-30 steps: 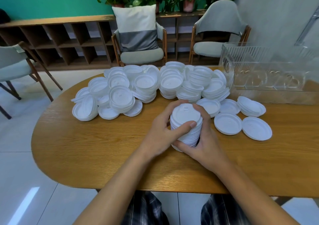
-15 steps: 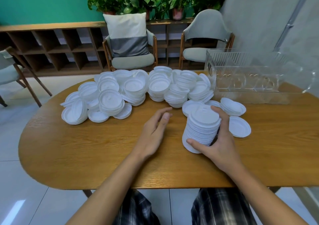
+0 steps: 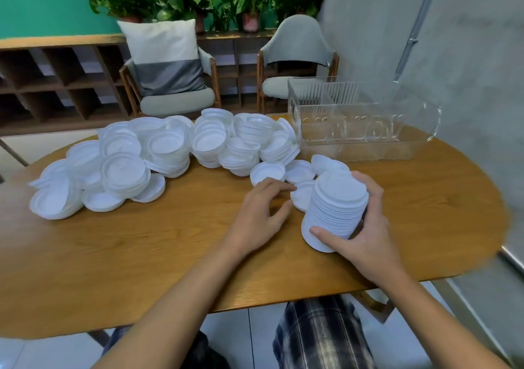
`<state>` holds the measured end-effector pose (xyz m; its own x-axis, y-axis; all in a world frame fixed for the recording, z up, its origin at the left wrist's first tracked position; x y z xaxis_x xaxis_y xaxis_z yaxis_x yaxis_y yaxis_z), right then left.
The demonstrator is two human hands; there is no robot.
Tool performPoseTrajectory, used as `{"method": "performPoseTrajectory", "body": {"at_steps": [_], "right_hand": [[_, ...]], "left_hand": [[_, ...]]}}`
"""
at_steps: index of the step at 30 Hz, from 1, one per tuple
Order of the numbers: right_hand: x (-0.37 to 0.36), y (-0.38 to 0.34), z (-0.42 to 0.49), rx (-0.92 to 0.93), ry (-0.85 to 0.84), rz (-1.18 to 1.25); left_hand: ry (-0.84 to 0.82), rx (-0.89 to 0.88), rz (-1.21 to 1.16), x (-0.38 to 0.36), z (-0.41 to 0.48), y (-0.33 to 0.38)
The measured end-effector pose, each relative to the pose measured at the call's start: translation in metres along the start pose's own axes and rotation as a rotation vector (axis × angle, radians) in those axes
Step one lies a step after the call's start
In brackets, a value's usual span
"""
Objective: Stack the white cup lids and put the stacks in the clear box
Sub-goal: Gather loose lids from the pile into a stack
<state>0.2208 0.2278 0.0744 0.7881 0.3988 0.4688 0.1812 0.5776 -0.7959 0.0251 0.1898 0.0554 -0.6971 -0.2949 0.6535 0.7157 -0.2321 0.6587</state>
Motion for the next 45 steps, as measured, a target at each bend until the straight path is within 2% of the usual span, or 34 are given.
{"method": "performPoseTrajectory", "body": {"at_steps": [16, 23, 28, 33, 37, 42, 45], "right_hand": [[0.076, 0.048, -0.015, -0.069, 0.067, -0.079], [0.074, 0.051, -0.014, -0.058, 0.067, -0.082], [0.072, 0.052, -0.011, -0.047, 0.076, -0.08], [0.068, 0.053, -0.006, -0.029, 0.077, -0.089], [0.064, 0.057, -0.001, -0.026, 0.072, -0.076], [0.061, 0.056, 0.005, -0.007, 0.078, -0.065], [0.062, 0.056, 0.006, -0.007, 0.121, -0.017]], "left_hand": [[-0.226, -0.318, 0.496, -0.109, 0.062, 0.044], [-0.078, -0.294, 0.537, -0.103, 0.069, 0.042], [0.008, -0.22, 0.356, -0.078, 0.066, 0.04], [0.069, -0.053, -0.128, -0.049, 0.069, 0.037], [0.161, 0.077, -0.405, -0.03, 0.076, 0.026], [0.229, 0.093, -0.565, -0.009, 0.087, 0.032], [0.168, 0.085, -0.577, -0.01, 0.098, 0.044]]}}
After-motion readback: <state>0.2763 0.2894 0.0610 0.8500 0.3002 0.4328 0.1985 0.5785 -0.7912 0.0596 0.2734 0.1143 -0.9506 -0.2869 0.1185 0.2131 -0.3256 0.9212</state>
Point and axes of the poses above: each hand's wrist, its own z-axis towards the middle knuckle, its own x-axis out of the back of the hand, y = z × x, the point moved 10 cm from there along z, towards the middle knuckle, and after that the axes turned 9 degrees about -y, right-handed, at the moved point
